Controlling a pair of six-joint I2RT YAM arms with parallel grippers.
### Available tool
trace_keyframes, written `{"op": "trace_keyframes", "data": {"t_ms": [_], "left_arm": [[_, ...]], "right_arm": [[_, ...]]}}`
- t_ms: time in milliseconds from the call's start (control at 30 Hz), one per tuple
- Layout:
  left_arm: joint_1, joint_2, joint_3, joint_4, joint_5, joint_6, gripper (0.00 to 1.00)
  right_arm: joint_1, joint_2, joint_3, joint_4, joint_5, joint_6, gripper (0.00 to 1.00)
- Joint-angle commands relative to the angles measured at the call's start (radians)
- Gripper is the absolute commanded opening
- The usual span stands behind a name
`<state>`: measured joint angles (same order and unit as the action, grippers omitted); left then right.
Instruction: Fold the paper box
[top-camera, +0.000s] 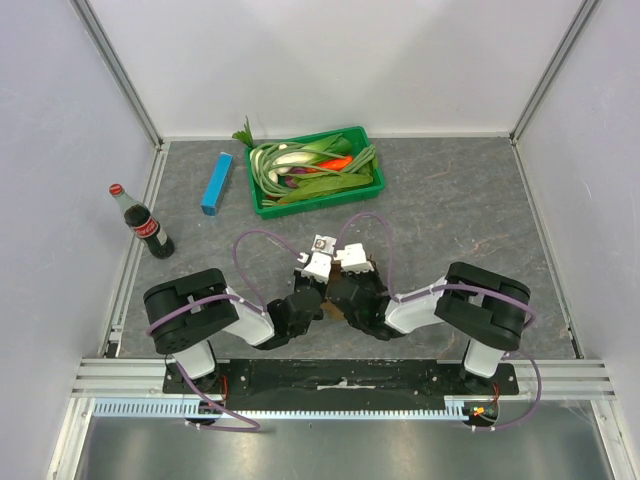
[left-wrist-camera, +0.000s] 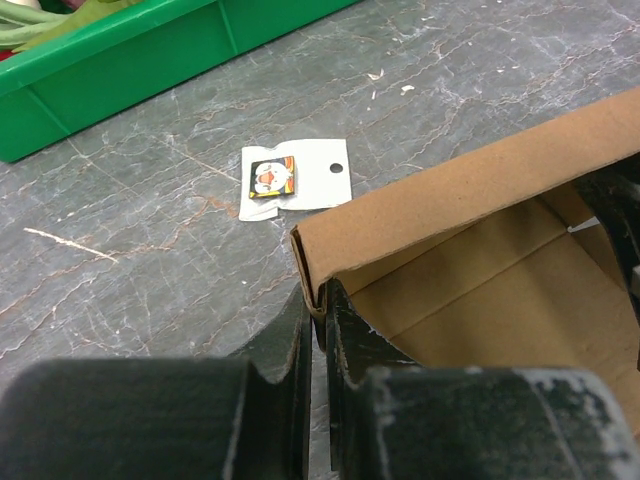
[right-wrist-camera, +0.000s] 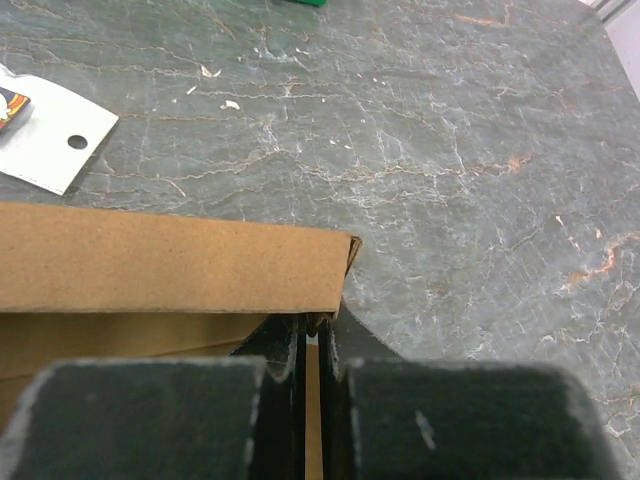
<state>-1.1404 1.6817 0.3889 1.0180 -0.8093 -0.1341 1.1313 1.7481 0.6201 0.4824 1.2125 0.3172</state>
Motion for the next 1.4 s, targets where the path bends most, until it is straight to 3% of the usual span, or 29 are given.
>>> {"op": "trace_keyframes", "data": {"t_ms": [0, 33, 200, 233, 267, 300, 333, 367, 567, 833, 1100, 1233, 1367], "left_arm": [[-0.024, -0.031, 0.047, 0.051, 0.038, -0.039, 0.04], [-0.024, -0.031, 0.045, 0.053, 0.033, -0.041, 0.04], [-0.024, -0.025, 0.041, 0.053, 0.015, -0.036, 0.04], [-0.024, -0.025, 0.039, 0.051, 0.013, -0.036, 0.04], [-0.024, -0.022, 0.039, 0.050, 0.009, -0.036, 0.04], [-0.024, -0.020, 0.041, 0.051, 0.009, -0.036, 0.04], [-0.024, -0.020, 0.042, 0.045, 0.009, -0.033, 0.04], [-0.024, -0.017, 0.047, 0.041, 0.006, -0.033, 0.04], [-0.024, 0.004, 0.054, 0.040, 0.009, -0.027, 0.04], [-0.024, 0.009, 0.065, 0.022, 0.004, -0.030, 0.04], [-0.024, 0.021, 0.064, 0.017, -0.005, -0.032, 0.06], [-0.024, 0.013, 0.050, 0.024, 0.010, -0.033, 0.21], [-0.019, -0.020, 0.018, 0.030, 0.051, -0.048, 0.46]], "right_arm": [[0.005, -0.039, -0.088, 0.168, -0.060, -0.130, 0.00], [-0.007, -0.074, -0.130, 0.195, -0.126, -0.130, 0.00], [-0.062, -0.150, -0.209, 0.274, -0.372, -0.150, 0.24], [-0.070, -0.169, -0.203, 0.234, -0.410, -0.144, 0.27], [-0.074, -0.182, -0.203, 0.223, -0.448, -0.142, 0.36], [-0.079, -0.196, -0.203, 0.207, -0.518, -0.133, 0.38], [-0.077, -0.223, -0.195, 0.181, -0.521, -0.091, 0.40], [-0.082, -0.234, -0.191, 0.110, -0.521, -0.061, 0.49], [-0.100, -0.389, -0.200, -0.103, -0.597, 0.040, 0.71], [-0.122, -0.775, -0.264, -0.350, -0.686, 0.128, 0.85], [-0.202, -0.900, -0.287, -0.438, -0.714, 0.200, 0.87], [-0.217, -0.888, -0.269, -0.432, -0.748, 0.203, 0.87], [-0.219, -0.888, -0.250, -0.427, -0.795, 0.180, 0.88]]}}
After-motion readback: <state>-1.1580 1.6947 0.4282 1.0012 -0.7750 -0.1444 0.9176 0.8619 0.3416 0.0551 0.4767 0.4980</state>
